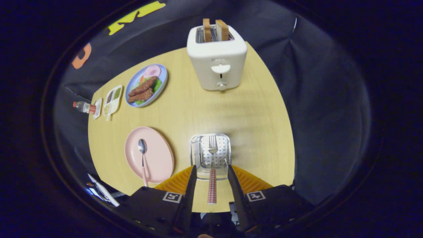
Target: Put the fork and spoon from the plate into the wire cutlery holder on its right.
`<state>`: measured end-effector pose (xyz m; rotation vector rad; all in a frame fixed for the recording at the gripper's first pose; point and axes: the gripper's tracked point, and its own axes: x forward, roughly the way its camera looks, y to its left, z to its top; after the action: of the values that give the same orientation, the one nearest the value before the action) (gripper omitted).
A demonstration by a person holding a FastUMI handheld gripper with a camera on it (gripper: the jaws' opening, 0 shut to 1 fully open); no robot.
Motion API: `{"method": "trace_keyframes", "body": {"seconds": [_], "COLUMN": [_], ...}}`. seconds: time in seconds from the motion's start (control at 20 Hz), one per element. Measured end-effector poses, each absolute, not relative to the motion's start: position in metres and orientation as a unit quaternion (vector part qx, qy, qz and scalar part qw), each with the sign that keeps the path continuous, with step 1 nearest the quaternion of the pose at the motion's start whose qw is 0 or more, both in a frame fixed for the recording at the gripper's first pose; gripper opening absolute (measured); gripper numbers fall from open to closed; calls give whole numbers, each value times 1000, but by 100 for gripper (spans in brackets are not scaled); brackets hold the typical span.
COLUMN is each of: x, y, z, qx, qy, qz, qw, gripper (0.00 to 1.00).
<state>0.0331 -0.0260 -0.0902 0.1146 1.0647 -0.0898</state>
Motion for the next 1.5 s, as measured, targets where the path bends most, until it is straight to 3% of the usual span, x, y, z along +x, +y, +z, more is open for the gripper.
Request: {"method": "trace_keyframes", "body": {"seconds": [0.15, 0.4, 0.6, 1.1, 1.5], "x": [40, 24, 10, -5, 1], "y": [-6, 53, 100, 187, 200], "z": [-58, -36, -41, -107, -182], "qx": [29, -5, -24, -4, -17], "qy": [412, 297, 250, 253, 281], "qz": [-12, 34, 46, 67, 42], "qw": [910, 954, 967, 965, 959], "gripper": [78, 87, 89, 90, 90]}}
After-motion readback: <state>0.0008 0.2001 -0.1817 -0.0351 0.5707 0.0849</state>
